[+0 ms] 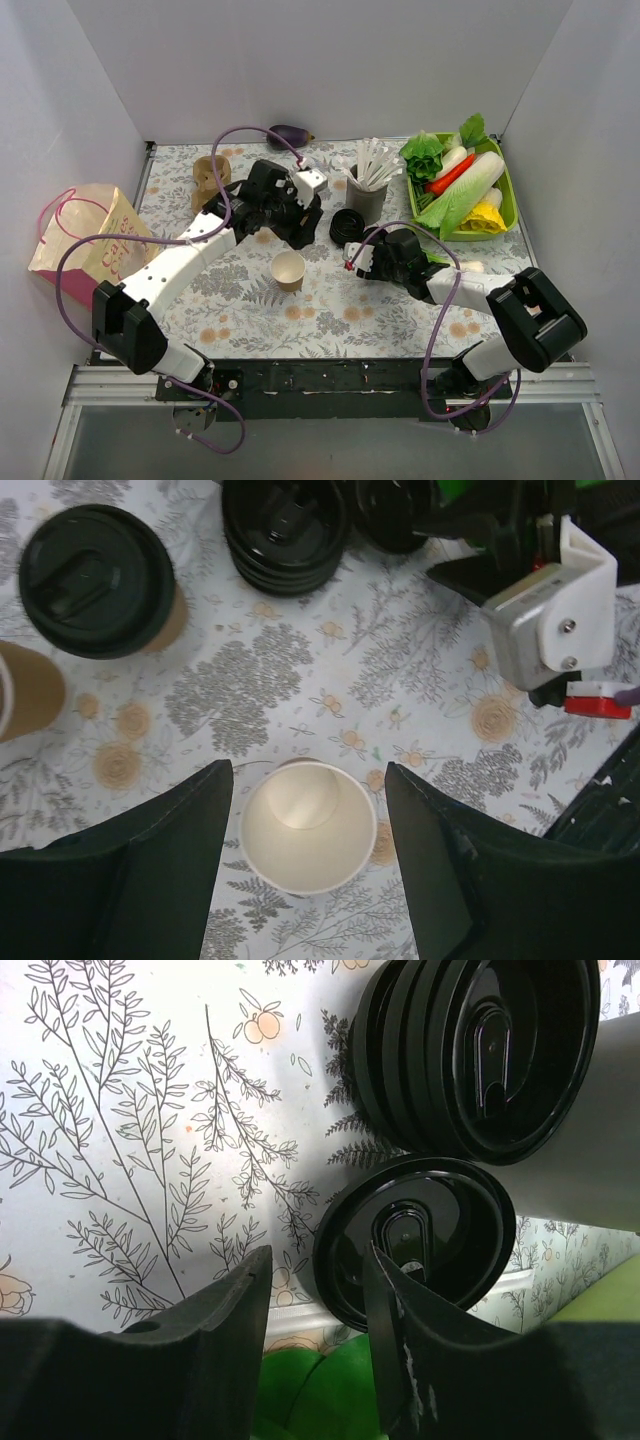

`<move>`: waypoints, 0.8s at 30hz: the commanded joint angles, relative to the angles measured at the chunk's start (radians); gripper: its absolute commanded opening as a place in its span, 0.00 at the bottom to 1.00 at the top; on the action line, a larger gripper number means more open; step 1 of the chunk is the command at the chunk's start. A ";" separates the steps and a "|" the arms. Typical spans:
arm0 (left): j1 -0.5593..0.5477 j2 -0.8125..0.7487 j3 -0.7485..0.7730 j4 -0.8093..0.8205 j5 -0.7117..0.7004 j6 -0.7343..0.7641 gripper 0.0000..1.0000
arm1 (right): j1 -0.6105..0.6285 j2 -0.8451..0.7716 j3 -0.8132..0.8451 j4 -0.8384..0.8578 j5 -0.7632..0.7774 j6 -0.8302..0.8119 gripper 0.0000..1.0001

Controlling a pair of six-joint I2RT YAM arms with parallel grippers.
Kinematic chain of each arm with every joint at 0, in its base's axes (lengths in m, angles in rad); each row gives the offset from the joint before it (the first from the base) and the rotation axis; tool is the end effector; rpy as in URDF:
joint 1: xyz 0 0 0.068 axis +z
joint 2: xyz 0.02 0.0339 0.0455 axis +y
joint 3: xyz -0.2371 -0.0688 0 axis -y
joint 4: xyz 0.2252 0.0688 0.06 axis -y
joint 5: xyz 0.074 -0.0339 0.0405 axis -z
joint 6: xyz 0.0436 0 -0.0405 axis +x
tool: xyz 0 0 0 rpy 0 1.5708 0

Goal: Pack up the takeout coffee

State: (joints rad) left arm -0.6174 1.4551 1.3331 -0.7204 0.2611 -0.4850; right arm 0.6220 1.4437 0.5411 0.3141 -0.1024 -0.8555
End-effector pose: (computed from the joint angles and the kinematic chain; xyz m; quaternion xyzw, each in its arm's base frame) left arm 0.2387 -0.1833 0.2945 0.1076 0.9214 -0.2886 0.2372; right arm 0.2202 0.1634 0.1439 -0.6108 0.6348 -0.0100 0.4731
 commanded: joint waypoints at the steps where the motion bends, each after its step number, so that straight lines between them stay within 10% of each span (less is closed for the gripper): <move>1: 0.038 -0.004 0.072 0.027 -0.036 0.031 0.63 | -0.008 0.017 -0.023 0.078 0.009 0.024 0.47; 24: 0.050 0.005 0.095 0.032 -0.077 0.056 0.64 | -0.034 0.052 -0.059 0.160 -0.016 -0.027 0.42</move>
State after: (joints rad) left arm -0.5732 1.4700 1.4078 -0.7021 0.2050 -0.4416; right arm 0.5903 1.4643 0.4503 0.4511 -0.1070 -0.8680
